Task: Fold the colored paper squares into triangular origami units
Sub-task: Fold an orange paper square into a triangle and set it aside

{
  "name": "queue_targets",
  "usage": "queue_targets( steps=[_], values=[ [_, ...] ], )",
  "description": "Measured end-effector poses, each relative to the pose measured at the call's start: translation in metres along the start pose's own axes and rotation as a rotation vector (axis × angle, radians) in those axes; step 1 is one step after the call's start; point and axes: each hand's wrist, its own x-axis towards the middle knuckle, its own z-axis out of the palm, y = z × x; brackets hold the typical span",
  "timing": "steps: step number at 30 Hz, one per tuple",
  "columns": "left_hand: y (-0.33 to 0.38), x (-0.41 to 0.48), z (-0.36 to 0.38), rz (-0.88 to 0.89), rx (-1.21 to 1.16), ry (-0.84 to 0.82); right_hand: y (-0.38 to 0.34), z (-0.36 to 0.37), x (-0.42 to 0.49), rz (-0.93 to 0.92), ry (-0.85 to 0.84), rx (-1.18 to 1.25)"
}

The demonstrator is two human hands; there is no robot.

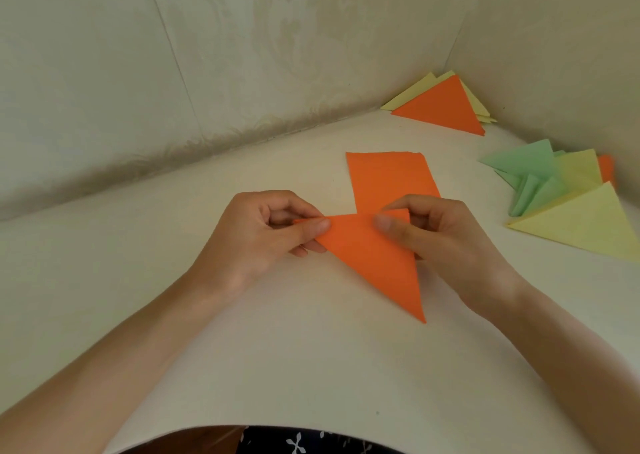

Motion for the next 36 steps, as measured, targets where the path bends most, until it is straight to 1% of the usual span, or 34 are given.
queue_targets(
  steps=[3,6,12,17,23,27,31,34,36],
  values=[
    [0.0014,0.0000,0.0012,-0.011,-0.053,-0.036,0.0054,0.0025,0.0013,-0.005,0.068,0.017],
    [0.0030,0.0007,0.0013,0.036,-0.086,-0.053,0.0035,0.0007,0.0013,-0.002,0.090,0.089],
    [0.0049,0.0000,0.0022,0.056,-0.135,0.019,0.0025,0.0006,0.0009,-0.056,0.112,0.123],
    [0.0047,0.0012,0.0023,0.014,-0.159,0.053,0.0029,0.0011,0.0000,-0.089,0.126,0.113],
    [0.0031,0.0021,0.0010,-0.073,-0.199,0.051,0.0054,0.0006,0.0023,-0.129,0.163,0.089],
    [0.0030,0.0034,0.0000,-0.116,-0.236,0.071,0.0063,0.0014,0.0015,-0.124,0.167,0.124],
    [0.0034,0.0045,-0.0016,-0.139,-0.207,0.066,0.0069,0.0028,0.0016,-0.125,0.157,0.107],
    [0.0049,0.0057,-0.0044,-0.181,-0.187,0.031,0.0050,0.0029,0.0014,-0.126,0.152,0.099],
    [0.0064,0.0063,-0.0070,-0.214,-0.127,-0.001,0.0042,0.0020,0.0010,-0.135,0.145,0.080]
  ],
)
